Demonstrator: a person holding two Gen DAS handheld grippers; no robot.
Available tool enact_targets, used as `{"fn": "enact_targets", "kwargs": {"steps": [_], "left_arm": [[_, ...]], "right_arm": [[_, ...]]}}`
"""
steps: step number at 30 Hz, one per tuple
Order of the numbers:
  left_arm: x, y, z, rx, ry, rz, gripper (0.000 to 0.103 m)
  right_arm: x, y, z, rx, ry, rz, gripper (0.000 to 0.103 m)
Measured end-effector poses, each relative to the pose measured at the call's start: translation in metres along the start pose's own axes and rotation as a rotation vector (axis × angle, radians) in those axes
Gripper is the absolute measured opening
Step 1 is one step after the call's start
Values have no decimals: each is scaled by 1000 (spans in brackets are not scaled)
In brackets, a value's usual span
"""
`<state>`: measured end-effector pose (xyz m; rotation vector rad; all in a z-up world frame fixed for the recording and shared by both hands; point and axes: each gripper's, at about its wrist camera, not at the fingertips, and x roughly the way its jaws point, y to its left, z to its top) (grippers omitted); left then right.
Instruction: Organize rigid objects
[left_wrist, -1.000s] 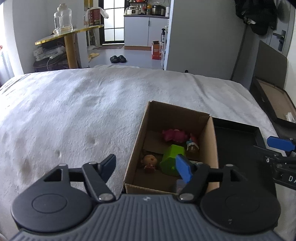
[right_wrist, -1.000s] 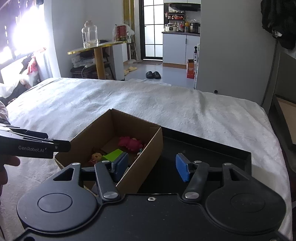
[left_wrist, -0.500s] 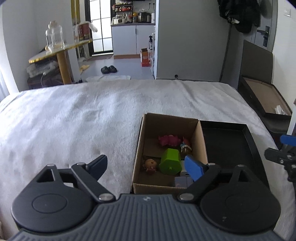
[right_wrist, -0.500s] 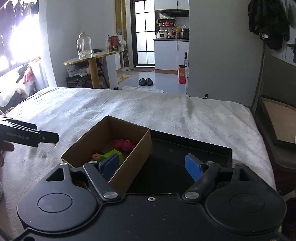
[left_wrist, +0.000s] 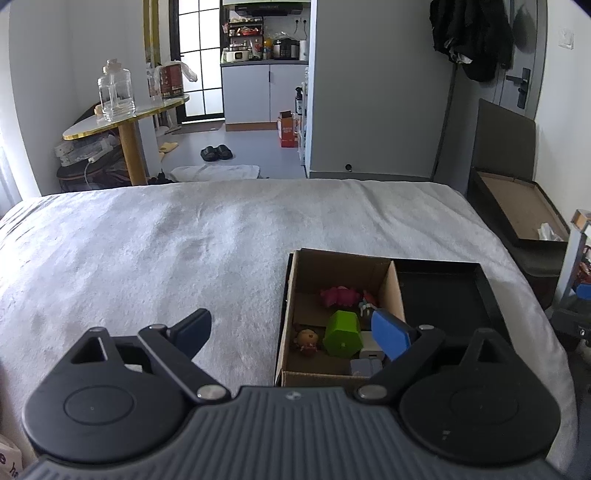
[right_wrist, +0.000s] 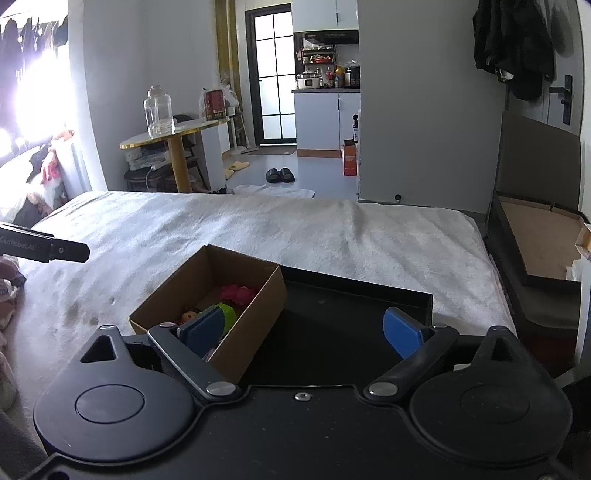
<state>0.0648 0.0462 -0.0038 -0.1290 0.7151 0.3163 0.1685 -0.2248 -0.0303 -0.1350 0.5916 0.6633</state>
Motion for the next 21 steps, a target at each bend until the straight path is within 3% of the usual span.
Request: {"fn": "enact_targets", "kwargs": {"steps": [7,21], "left_arm": [[-18,-1,-4,16,3,-37,97],[-38,0,-19,9,13,-98,103]], "right_arm": [[-15,-3,0,29,-5,4,103],[-46,-10,-8,114,45,-11,103]]}}
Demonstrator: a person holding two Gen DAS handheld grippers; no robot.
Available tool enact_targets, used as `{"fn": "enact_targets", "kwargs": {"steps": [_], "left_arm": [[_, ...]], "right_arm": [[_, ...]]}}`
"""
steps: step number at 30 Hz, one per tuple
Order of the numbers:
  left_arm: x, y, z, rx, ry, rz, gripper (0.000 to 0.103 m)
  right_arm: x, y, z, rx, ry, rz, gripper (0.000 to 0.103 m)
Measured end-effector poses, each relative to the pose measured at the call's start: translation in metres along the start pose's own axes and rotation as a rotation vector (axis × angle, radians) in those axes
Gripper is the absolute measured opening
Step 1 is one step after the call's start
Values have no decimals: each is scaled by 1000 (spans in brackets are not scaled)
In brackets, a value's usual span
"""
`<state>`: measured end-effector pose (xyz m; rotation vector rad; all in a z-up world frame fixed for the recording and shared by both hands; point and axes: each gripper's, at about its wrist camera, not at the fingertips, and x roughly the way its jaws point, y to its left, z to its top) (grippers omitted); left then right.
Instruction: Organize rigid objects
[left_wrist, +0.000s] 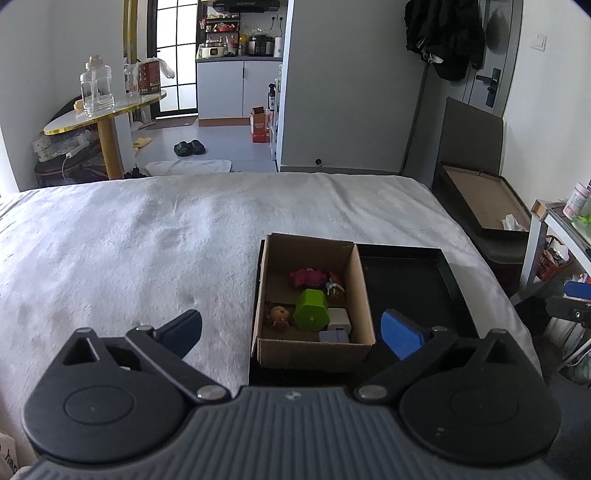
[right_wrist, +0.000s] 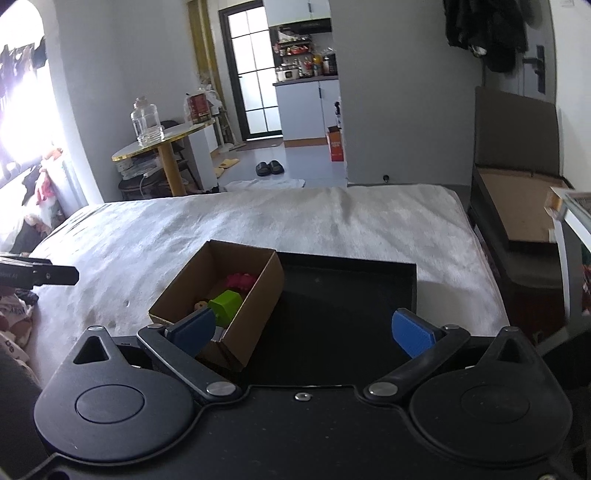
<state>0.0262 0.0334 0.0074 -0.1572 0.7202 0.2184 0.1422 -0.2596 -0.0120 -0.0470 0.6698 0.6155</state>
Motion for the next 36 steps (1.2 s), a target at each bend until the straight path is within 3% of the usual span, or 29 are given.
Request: {"fn": "enact_targets", "kwargs": {"steps": [36], "left_arm": [[-24,-11,-8,27,-12,-62,103]], "right_arm": [[-38,19,-13,92,41,36,103]]}}
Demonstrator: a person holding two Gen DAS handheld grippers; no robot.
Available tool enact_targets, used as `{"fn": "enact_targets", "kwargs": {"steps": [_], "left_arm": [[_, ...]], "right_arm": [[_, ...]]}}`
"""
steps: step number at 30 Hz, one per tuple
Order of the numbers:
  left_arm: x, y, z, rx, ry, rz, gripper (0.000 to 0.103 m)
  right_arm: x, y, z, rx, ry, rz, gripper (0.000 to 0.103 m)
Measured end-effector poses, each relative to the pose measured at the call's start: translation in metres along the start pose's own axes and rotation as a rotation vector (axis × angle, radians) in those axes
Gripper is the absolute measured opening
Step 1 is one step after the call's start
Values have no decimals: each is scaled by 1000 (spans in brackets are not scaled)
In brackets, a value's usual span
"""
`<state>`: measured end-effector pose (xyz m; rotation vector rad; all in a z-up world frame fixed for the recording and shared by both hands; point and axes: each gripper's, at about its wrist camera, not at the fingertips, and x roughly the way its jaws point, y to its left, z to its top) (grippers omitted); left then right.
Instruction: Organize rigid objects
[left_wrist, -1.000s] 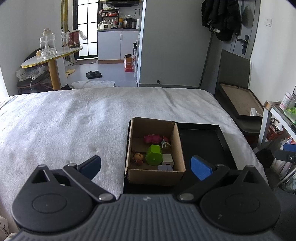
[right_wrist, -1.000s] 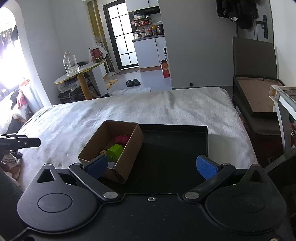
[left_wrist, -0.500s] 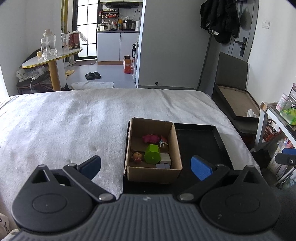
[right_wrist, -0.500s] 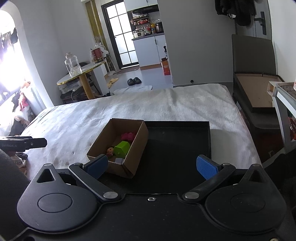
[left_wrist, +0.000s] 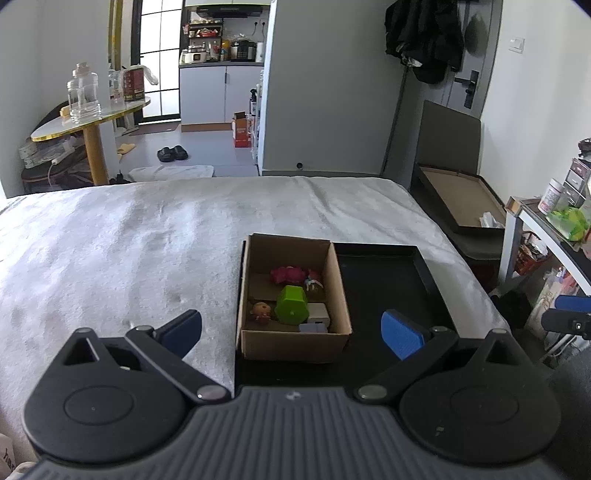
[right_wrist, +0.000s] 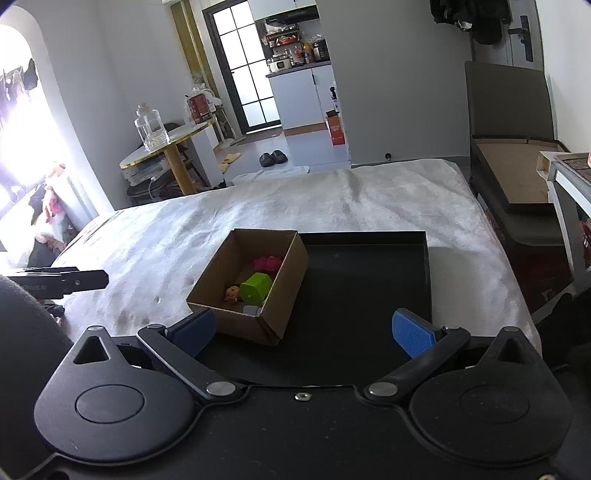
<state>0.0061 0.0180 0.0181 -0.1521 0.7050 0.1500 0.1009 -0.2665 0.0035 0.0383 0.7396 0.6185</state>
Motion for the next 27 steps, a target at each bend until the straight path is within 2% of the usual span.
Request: {"fn": "enact_targets", "kwargs": {"steps": [15,27], "left_arm": [[5,-17,0,51,8,-51,103],[3,-18,0,52,0,-47,103]], "right_arm": [[4,15,2,-30,10,34,103],[5,18,2,-31,11,43,103]]}}
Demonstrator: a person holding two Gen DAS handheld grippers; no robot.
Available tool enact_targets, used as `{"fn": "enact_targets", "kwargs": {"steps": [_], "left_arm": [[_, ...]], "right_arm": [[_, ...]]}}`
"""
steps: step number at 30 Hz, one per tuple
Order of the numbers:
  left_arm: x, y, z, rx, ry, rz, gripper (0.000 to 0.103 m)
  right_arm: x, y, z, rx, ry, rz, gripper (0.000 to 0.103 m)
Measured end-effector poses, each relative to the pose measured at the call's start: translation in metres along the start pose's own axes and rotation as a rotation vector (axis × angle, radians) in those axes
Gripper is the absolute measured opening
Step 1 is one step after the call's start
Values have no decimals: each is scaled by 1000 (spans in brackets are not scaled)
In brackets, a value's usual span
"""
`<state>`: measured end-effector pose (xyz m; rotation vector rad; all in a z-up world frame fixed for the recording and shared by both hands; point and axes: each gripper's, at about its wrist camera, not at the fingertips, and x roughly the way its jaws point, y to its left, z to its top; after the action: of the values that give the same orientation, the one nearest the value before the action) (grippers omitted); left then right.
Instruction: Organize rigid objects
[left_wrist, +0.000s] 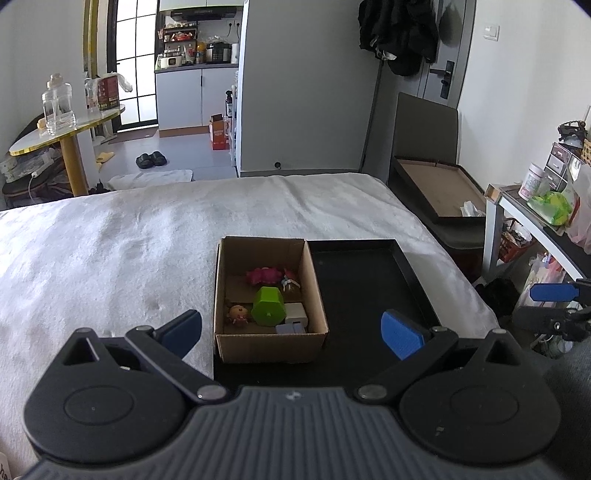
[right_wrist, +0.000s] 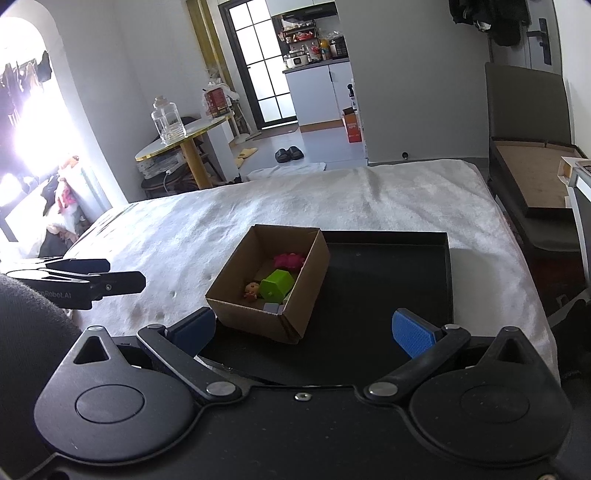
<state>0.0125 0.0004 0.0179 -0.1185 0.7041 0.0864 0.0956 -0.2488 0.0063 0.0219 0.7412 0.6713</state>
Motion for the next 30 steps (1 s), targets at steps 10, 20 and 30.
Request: {"fn": "enact_targets", "kwargs": {"steps": [10,20,30], "left_arm": [[0,2,0,-6,1,5,103],[1,5,-1,-12,5,9,103],[1,6,0,-13,6,9,103]], "right_arm": [[0,0,0,-2,2,-10,103],[0,1,0,-3,0,-11,103],[2,-1,0,-9,2,-19,103]]}}
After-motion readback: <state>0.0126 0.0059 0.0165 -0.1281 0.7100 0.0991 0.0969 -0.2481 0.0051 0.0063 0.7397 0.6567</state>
